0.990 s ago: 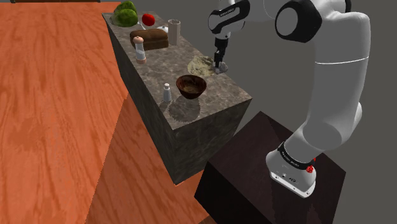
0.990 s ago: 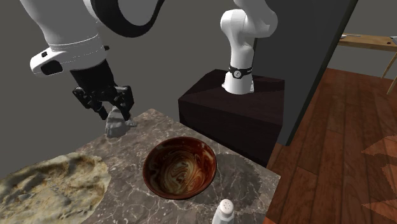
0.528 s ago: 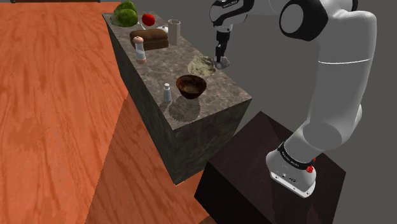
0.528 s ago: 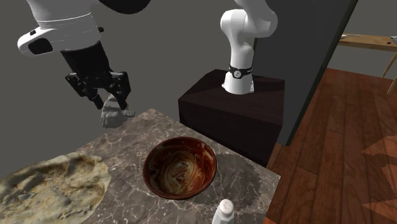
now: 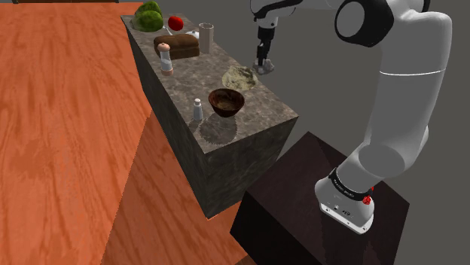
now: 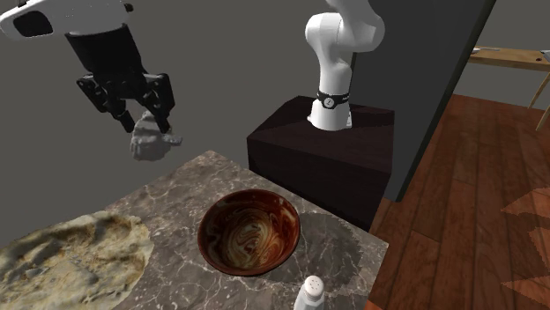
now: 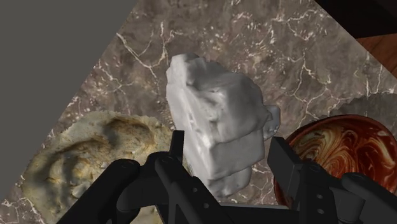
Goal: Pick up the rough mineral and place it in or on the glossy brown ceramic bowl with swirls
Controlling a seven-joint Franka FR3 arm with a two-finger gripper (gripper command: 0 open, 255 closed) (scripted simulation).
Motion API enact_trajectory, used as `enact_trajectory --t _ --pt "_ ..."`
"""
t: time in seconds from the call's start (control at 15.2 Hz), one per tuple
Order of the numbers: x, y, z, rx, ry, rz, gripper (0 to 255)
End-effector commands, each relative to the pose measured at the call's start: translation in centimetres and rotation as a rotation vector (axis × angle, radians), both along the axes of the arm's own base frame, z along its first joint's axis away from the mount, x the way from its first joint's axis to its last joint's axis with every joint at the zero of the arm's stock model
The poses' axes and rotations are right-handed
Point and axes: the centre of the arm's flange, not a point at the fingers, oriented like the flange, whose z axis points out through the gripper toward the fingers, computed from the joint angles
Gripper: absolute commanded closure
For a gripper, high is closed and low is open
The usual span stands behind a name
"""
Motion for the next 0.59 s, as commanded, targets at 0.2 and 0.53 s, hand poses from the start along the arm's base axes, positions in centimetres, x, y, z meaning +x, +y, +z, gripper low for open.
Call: enact_trajectory --t 0.2,0.53 --pt "0.5 3.9 1.1 0.0 0.0 0.0 255" --pt "1.5 10.3 2.0 0.0 0.0 0.0 255"
